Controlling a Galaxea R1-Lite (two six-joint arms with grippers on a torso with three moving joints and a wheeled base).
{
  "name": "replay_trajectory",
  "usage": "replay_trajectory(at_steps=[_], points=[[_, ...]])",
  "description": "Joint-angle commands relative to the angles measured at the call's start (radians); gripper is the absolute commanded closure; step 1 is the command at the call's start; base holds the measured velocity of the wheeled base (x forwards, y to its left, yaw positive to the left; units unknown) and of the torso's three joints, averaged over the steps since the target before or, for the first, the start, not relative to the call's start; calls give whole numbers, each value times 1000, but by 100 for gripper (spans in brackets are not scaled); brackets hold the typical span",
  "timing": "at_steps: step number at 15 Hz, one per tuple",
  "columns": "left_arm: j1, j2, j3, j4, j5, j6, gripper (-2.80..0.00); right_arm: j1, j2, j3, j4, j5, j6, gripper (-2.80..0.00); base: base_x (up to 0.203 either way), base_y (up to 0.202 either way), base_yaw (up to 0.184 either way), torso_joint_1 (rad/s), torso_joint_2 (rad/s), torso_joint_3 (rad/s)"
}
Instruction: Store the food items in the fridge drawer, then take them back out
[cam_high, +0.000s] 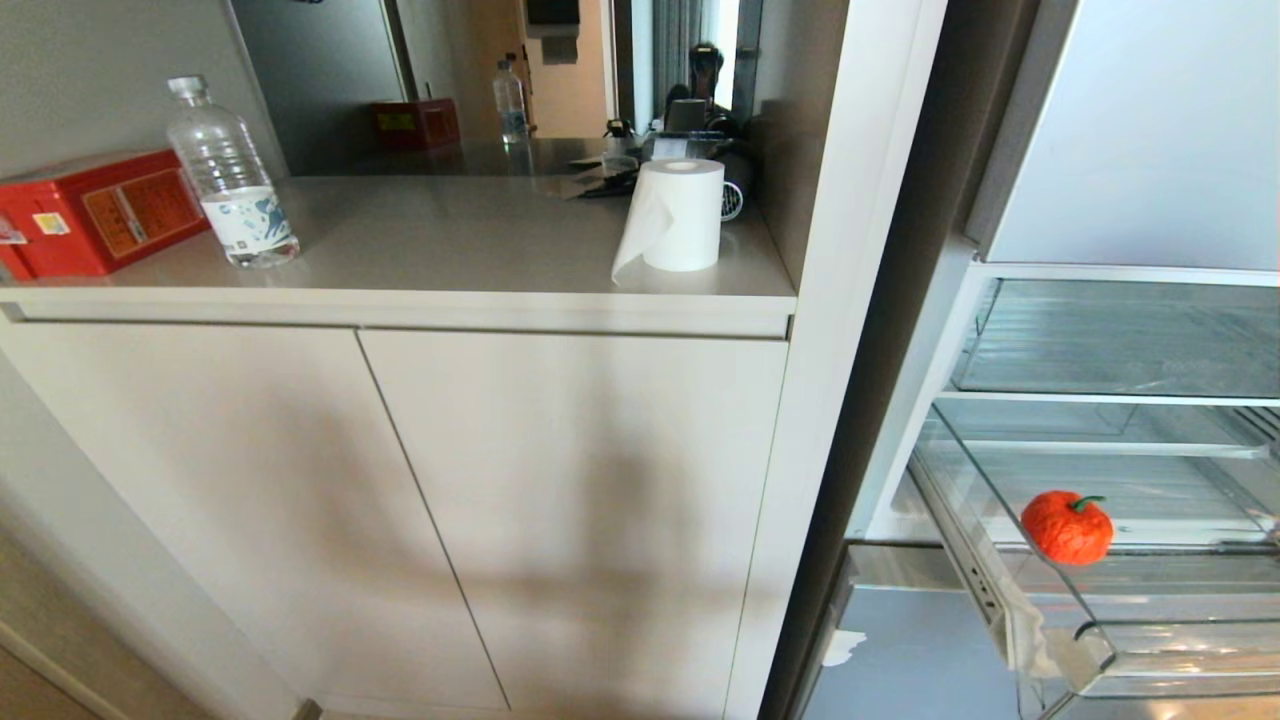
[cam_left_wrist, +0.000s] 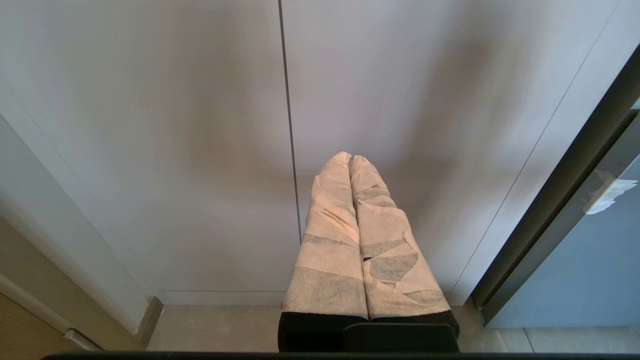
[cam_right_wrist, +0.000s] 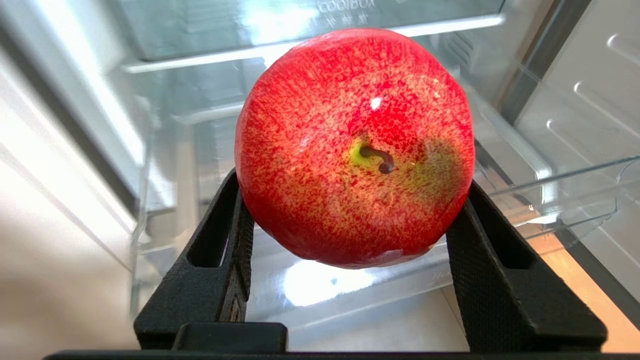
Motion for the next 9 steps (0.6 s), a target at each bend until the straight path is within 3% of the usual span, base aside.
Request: replay_trajectory(at_steps=[1, 3, 5, 7, 9], points=[[0, 2, 0, 0, 0, -1, 0, 90, -185, 81, -2, -37, 0, 0, 0, 0, 0, 0, 0, 0], [0, 2, 0, 0, 0, 0, 0, 159, -268, 170, -16, -68, -12, 0, 0, 0, 0, 0, 0, 0], [0, 2, 0, 0, 0, 0, 0, 205, -331, 277, -57, -75, -87, 0, 0, 0, 0, 0, 0, 0], [0, 2, 0, -2, 0, 0, 0, 220, -341, 406, -190, -69, -153, 0, 0, 0, 0, 0, 0, 0], [0, 2, 0, 0, 0, -1, 0, 229, -345, 424, -186, -52, -132, 0, 0, 0, 0, 0, 0, 0]])
